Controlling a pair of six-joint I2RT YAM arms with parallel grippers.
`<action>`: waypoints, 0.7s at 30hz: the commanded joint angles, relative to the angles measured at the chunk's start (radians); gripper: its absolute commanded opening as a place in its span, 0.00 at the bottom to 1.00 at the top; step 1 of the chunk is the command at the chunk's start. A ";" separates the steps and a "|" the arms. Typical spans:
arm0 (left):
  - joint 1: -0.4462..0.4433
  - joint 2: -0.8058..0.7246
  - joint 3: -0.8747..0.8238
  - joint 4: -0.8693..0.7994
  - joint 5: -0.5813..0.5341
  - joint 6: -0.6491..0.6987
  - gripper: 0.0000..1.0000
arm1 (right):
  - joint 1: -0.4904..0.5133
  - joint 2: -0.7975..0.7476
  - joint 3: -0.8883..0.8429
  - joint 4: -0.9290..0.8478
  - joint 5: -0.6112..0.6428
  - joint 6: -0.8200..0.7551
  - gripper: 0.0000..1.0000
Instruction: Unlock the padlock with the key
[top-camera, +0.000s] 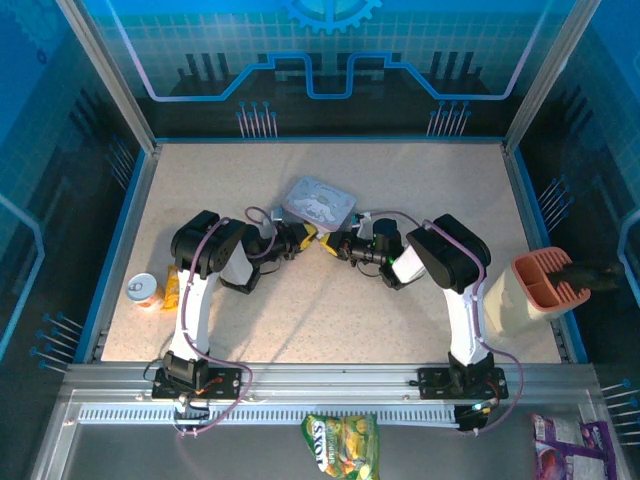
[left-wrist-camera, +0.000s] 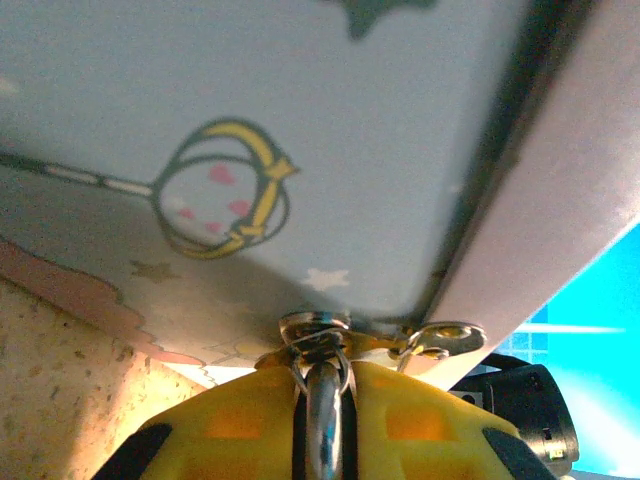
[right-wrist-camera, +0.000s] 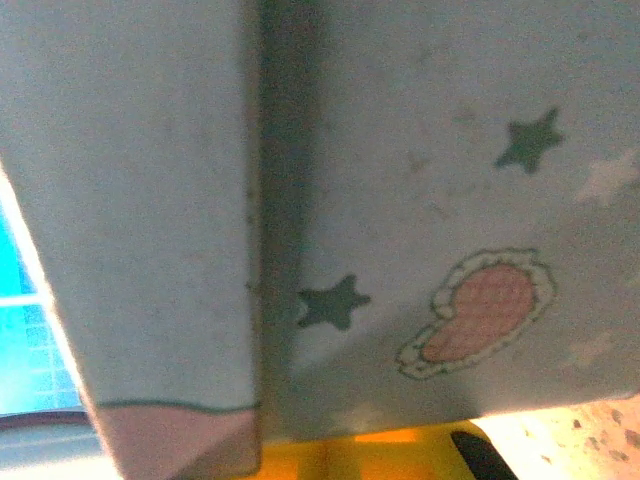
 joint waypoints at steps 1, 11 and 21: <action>-0.070 0.043 -0.072 -0.190 0.238 0.026 0.00 | -0.021 -0.001 0.082 0.063 0.121 -0.011 0.00; -0.095 0.035 -0.072 -0.190 0.253 0.032 0.00 | -0.010 -0.024 0.122 -0.032 0.140 -0.088 0.00; -0.095 0.025 -0.092 -0.191 0.265 0.038 0.00 | -0.051 -0.031 0.119 0.012 0.123 -0.057 0.00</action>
